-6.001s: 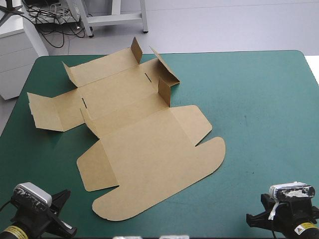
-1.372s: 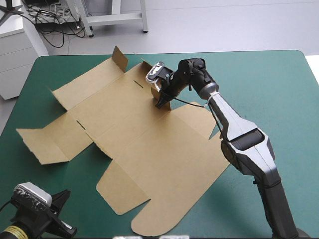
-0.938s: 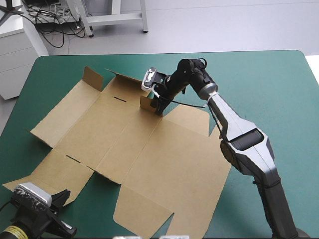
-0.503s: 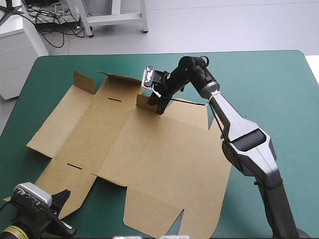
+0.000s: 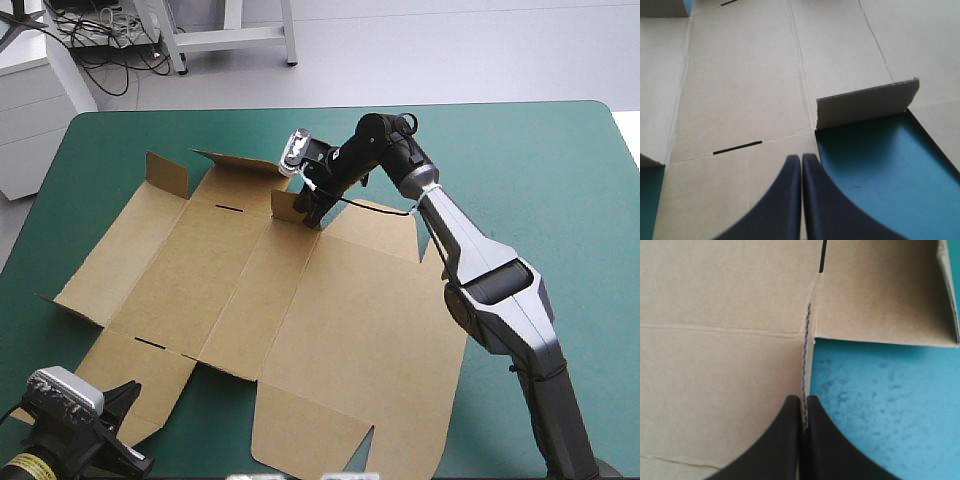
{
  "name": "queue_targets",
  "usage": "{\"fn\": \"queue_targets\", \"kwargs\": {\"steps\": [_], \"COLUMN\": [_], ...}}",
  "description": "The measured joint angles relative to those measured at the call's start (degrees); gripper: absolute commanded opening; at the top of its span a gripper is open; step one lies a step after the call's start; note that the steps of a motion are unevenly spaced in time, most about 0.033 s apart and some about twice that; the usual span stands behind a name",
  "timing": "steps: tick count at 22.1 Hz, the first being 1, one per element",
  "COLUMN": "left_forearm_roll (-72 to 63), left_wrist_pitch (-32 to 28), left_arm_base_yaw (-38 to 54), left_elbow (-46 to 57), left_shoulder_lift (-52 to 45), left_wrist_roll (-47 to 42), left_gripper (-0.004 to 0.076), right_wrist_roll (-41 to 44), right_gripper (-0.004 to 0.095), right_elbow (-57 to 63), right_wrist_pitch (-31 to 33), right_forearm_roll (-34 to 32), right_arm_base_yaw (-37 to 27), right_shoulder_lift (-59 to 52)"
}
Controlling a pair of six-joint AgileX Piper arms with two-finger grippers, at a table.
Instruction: Fold the box
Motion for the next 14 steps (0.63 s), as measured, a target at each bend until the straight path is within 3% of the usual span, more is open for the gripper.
{"fn": "queue_targets", "kwargs": {"steps": [10, 12, 13, 14], "left_forearm_roll": [0.11, 0.11, 0.14, 0.14], "left_wrist_pitch": [-0.01, -0.01, -0.01, -0.01], "left_arm_base_yaw": [0.00, 0.00, 0.00, 0.00], "left_elbow": [0.00, 0.00, 0.00, 0.00], "left_shoulder_lift": [0.00, 0.00, 0.00, 0.00], "left_wrist_roll": [0.00, 0.00, 0.00, 0.00], "left_gripper": [-0.0010, -0.0010, -0.0010, -0.0010], "right_wrist_roll": [4.92, 4.97, 5.17, 5.80], "right_gripper": [0.0018, 0.0157, 0.0315, 0.0393], "right_elbow": [0.00, 0.00, 0.00, 0.00], "right_wrist_pitch": [0.06, 0.17, 0.16, 0.16], "right_forearm_roll": [-0.44, -1.88, -2.26, -2.40], "right_arm_base_yaw": [0.23, 0.51, 0.69, 0.82], "right_shoulder_lift": [0.00, 0.00, 0.00, -0.02]}}
